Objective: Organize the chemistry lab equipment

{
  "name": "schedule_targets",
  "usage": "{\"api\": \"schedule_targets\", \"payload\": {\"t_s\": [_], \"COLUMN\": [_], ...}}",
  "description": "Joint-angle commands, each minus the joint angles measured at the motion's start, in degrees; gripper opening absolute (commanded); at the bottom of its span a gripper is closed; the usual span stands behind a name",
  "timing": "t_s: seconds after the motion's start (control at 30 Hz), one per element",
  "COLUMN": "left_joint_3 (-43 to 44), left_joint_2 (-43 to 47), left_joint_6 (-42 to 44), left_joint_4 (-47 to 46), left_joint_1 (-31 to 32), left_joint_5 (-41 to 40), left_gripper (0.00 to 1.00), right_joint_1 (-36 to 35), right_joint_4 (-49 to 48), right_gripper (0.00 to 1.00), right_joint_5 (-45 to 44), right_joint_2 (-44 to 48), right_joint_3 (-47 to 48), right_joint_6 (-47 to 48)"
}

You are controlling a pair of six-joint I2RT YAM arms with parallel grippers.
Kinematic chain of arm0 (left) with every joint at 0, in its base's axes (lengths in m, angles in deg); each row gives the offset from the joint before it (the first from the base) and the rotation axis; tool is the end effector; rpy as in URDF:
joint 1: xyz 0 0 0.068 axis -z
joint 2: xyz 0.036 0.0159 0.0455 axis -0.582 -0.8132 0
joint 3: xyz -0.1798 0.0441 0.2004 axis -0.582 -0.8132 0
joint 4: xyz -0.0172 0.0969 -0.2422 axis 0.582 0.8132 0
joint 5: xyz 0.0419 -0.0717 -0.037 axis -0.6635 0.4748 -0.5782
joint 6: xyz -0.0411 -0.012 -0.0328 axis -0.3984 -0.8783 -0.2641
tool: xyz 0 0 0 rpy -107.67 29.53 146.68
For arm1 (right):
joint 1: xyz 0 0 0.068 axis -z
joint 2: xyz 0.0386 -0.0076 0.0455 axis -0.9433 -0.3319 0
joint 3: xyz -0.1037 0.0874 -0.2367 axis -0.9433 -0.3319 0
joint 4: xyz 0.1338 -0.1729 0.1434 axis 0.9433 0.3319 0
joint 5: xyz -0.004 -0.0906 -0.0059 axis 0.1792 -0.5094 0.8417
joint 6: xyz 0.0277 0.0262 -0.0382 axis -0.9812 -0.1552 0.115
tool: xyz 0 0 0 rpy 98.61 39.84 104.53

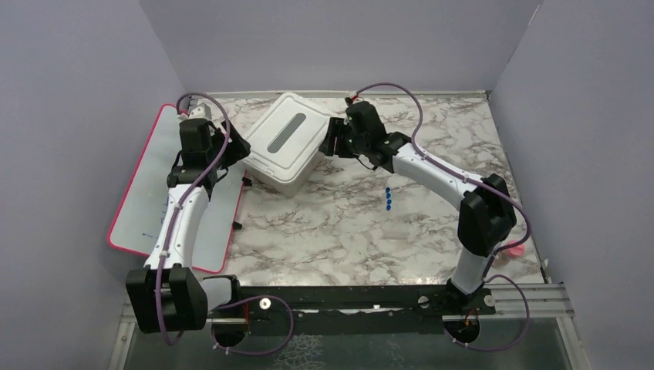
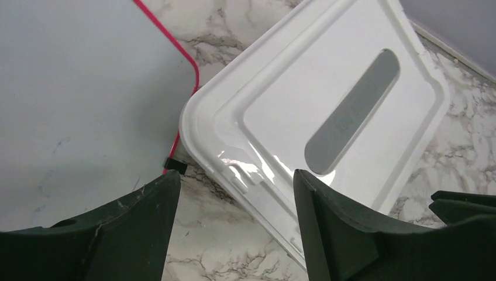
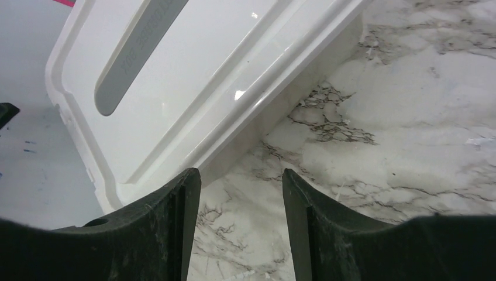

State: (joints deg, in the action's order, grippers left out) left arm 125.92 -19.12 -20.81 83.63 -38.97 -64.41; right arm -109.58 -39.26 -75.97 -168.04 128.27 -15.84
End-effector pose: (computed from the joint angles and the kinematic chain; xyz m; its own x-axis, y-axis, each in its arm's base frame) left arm 0.2684 0.0116 0.3046 -0.4836 -0.4789 -0.7326 -0.1998 0.8753 -0.4403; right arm 0.3322 0.2702 0.2867 -0.7133 0.1345 -0.6878 -0.3044 0.8246 0.4769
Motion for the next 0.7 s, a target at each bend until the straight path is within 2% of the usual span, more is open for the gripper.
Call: {"api": "schedule_targets", "payload": {"t_s": [0.0,0.3,0.37,0.53,0.67], "left_joint_3": [4.98,4.91,4.48,3.55,2.82], "left_joint_2": [3.72,10.93,12.45,17.46,22.73], "left_joint_6": [7.34,11.22,11.84,14.28,13.87], "left_joint_4": [4.06,5.09,5.28,6.78,8.83], "left_joint_1": [-0.23,3.28,6.05,8.95,9.08], "left_joint_5": [7.69,18.26,19.61,19.39,14.46], "left_gripper": [0.75,0.80,0.80,0.82,0.84], "right_joint_1": [-0.35,-0.36,-0.35,-0.41,-0.35], "right_joint_4": [3.49,13.48,16.57,26.74,34.22], "right_gripper": [0.58,0.59,0.60,0.61,0.62], "right_joint_5": [-9.35,-24.43,-26.80,-31.39,-33.75], "right_joint_2": [9.06,30.33,36.33,50.62,60.23], "right_joint_3": [-1.16,-15.18,-17.89,-20.89,-19.04], "right_joint_6": [2.75,5.39,5.29,4.54,3.09]}}
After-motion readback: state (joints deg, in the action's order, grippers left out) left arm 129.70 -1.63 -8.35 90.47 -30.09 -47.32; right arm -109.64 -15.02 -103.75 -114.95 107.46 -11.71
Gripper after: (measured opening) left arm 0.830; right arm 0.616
